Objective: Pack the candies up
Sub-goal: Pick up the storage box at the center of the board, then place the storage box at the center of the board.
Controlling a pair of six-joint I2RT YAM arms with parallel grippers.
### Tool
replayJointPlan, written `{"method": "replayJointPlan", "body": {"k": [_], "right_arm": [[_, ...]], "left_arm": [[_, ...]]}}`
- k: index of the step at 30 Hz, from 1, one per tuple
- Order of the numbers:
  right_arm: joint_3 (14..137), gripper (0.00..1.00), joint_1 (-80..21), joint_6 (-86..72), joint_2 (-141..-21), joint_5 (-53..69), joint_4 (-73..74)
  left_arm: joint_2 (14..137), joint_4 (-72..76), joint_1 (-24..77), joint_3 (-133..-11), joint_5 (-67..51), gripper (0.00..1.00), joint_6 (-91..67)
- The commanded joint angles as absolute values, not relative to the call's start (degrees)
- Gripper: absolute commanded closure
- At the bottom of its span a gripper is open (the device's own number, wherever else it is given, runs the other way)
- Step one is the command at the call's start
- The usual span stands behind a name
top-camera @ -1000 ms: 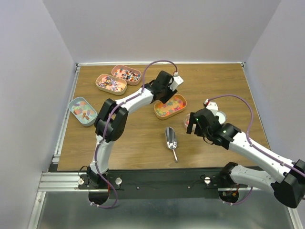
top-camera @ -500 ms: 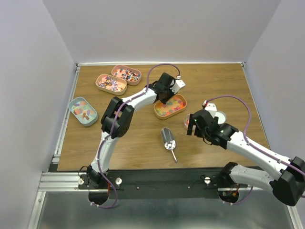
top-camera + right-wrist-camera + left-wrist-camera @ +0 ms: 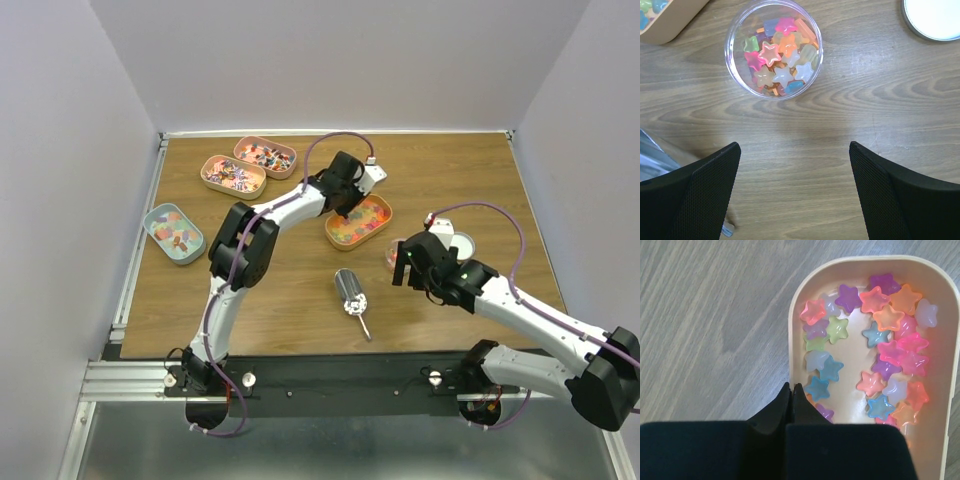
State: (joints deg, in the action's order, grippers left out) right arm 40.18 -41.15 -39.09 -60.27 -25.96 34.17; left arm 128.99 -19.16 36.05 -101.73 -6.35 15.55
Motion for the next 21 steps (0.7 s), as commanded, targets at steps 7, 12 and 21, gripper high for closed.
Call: {"method": "replayJointPlan", "body": {"k": [7,12,21], "right_arm": [[38.94,0.05,-41.22,-39.29,-59.77,-28.56,33.05],[38.5,0.05,-41.22,-38.94,-59.41,-28.65,32.0],[37.62,0.05,-41.13,-37.88,-58.89,-28.39,30.15]], "left_arm": [[116.99,-10.03,31.03,-85.37,-9.49,1.0,3.61],[107.68,-4.93,29.01,-76.74,-5.73,1.0,-5.0],[86.33,0.97,22.51,-57.41,6.47,1.0,-20.29]]}}
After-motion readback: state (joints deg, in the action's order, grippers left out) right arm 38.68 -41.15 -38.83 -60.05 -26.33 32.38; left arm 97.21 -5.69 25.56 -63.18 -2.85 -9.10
